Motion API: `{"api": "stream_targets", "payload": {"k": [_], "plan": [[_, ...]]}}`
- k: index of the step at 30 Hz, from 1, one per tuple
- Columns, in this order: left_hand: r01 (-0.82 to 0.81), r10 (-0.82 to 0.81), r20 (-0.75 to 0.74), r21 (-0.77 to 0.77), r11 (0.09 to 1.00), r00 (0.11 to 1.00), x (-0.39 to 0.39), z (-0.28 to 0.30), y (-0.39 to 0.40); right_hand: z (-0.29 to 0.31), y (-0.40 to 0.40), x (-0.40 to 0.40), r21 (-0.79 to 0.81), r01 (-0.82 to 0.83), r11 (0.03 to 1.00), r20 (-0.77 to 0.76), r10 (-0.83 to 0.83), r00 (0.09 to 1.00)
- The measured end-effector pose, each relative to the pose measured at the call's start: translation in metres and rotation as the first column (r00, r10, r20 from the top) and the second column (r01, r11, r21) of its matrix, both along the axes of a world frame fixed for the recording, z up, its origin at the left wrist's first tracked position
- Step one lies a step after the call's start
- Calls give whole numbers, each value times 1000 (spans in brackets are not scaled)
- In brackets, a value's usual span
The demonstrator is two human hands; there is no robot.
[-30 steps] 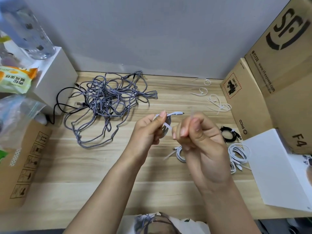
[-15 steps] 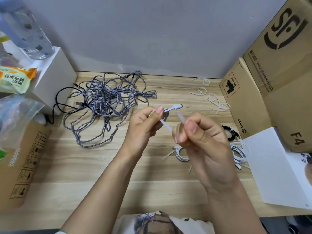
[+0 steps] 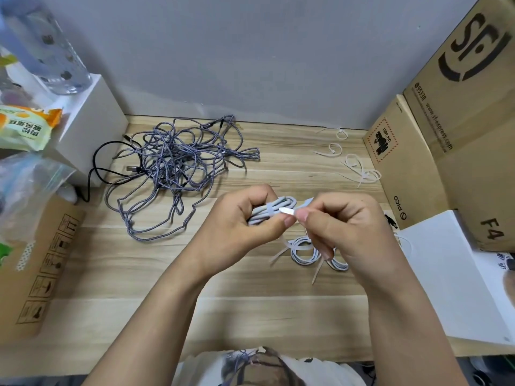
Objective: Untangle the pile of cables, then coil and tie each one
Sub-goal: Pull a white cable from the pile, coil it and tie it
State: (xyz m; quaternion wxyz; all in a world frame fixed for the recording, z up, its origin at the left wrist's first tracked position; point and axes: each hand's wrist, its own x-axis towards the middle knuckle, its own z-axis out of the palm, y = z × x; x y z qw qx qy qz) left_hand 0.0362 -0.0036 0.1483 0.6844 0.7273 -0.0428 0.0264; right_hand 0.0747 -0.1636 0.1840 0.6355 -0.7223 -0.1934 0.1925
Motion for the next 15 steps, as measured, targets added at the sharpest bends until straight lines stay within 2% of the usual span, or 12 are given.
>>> {"api": "stream_targets", "payload": {"k": [6, 10, 12, 15], "plan": [[17, -17, -1, 78, 997, 1000, -1, 0, 2, 0, 1, 1, -54, 4, 999, 10, -3, 1000], [31, -31, -1, 141, 990, 1000, -1, -1, 1, 0, 1, 4, -135, -52, 989, 35, 57, 998], [15, -16, 1, 218, 976, 1000, -1, -3, 1, -3, 0, 5, -208, -85, 974, 88, 105, 991], [6, 5, -22, 452, 892, 1000, 0, -4, 1, -11, 0, 5, -391, -43, 919, 221, 140, 965]]}}
